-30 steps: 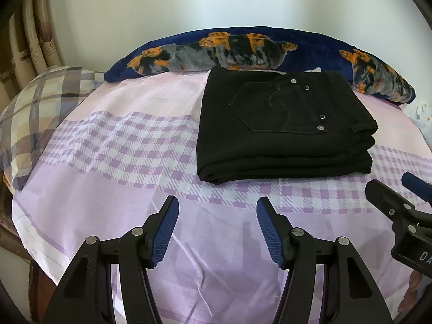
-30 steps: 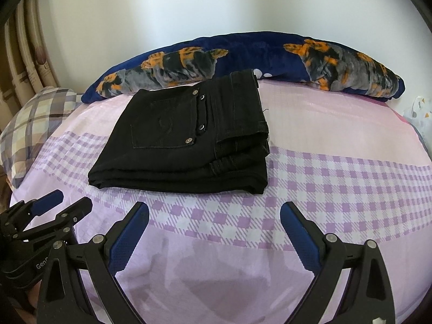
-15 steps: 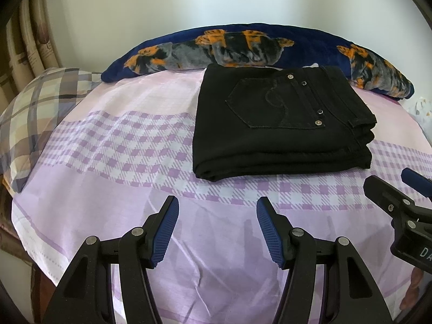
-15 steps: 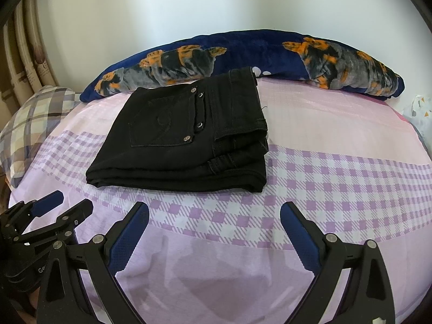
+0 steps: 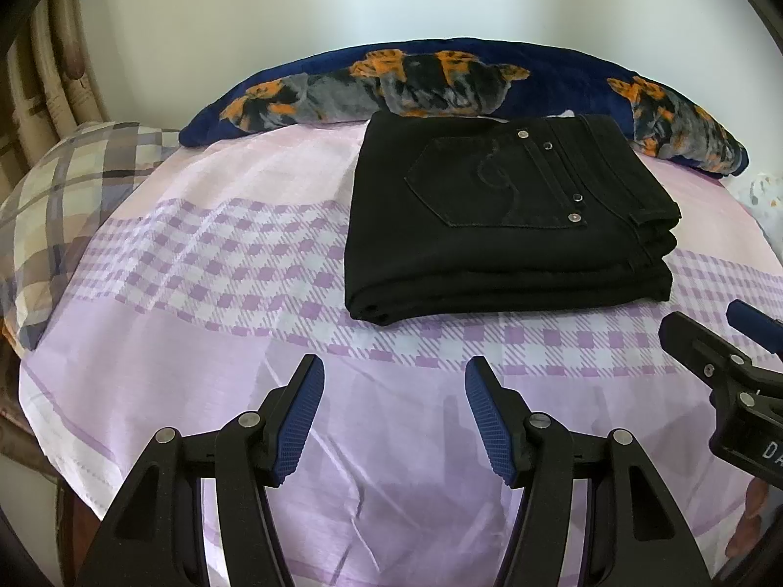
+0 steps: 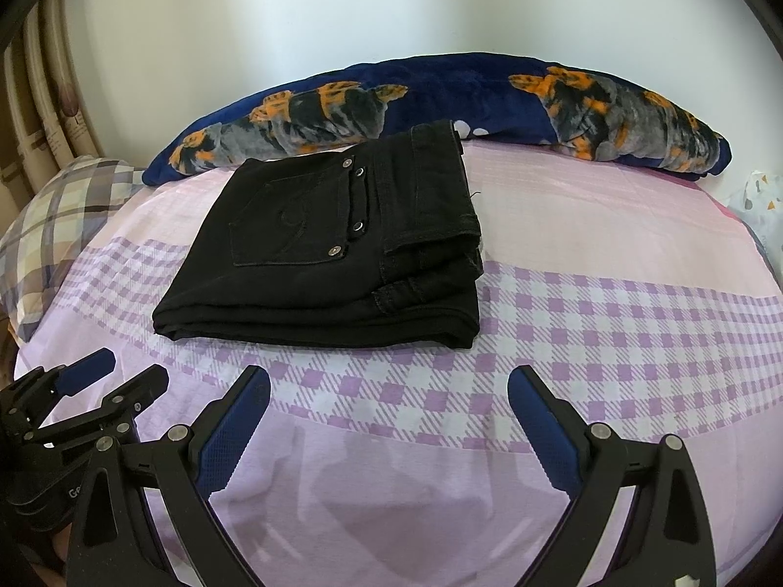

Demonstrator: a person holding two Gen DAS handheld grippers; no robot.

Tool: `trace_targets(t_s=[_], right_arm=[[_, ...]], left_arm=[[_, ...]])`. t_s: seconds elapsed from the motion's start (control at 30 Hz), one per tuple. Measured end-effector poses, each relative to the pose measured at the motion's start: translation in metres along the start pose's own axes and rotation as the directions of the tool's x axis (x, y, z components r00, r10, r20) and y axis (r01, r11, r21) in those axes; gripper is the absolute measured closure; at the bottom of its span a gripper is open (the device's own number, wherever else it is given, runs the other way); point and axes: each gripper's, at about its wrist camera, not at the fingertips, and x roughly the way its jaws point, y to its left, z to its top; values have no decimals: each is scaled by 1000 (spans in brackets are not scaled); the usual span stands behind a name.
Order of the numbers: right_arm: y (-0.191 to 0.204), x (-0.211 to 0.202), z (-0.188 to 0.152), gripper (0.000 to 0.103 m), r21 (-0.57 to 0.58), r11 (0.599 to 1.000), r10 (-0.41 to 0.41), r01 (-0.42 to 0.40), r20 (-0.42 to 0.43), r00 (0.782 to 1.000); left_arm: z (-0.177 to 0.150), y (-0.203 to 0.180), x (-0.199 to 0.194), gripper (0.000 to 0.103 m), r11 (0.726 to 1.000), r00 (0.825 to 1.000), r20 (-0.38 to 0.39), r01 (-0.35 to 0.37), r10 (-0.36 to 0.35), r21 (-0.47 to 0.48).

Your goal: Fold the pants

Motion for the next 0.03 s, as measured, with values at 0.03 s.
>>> trace_targets(t_s=[0.03], right_arm=[[-1, 0, 0, 6, -1, 1000, 1, -1, 0, 1000]], left_arm=[[0, 0, 0, 42, 1000, 1000, -3, 6, -6, -1]])
